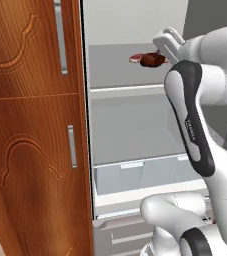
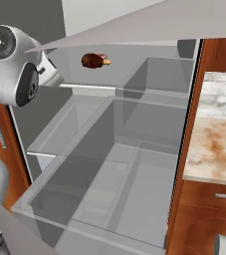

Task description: Place the steak on the counter behind the older steak on the same shelf of the fridge to maintain FIFO order. Close the fridge door when finished.

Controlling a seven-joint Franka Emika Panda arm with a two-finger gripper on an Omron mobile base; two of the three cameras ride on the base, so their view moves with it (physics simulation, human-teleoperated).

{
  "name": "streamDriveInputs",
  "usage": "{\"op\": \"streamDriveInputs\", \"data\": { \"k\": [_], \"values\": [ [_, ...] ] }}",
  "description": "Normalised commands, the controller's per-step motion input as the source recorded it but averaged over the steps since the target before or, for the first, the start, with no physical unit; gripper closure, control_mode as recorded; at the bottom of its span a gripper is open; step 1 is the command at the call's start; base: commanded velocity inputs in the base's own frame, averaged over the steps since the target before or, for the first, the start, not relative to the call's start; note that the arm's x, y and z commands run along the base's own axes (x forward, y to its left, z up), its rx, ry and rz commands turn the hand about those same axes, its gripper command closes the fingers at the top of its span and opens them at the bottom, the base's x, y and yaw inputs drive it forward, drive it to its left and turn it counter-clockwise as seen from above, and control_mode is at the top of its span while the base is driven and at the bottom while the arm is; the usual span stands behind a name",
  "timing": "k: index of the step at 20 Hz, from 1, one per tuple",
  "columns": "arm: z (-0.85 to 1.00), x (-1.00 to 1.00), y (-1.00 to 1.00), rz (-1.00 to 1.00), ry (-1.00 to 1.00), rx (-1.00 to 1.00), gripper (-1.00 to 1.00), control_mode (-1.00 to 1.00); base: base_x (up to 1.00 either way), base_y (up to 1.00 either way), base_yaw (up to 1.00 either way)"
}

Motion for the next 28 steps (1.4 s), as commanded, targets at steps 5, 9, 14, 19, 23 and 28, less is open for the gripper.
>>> {"op": "streamDriveInputs", "data": {
  "k": [5, 9, 14, 19, 23, 28],
  "values": [
    [-0.43, -0.23, 0.24, 0.00, 0.19, -0.11, -1.00, -1.00, 0.00, 0.00, 0.00],
    [-0.47, 0.00, 0.08, 0.01, 0.18, -0.02, -1.00, -1.00, 0.00, 0.00, 0.00],
    [-0.47, -0.30, -0.06, -0.02, 0.03, 0.00, -1.00, -1.00, 0.00, 0.00, 0.00],
    [-0.42, -0.86, 0.01, -0.10, 0.00, 0.00, -1.00, -1.00, 0.00, 0.00, 0.00],
    [-0.27, -0.51, 0.28, -0.11, 0.00, 0.00, -1.00, 1.00, -0.17, 0.12, -0.04],
    [0.00, 0.00, 0.00, 0.00, 0.00, 0.00, -1.00, 1.00, -0.95, 0.35, -0.20]
  ]
}}
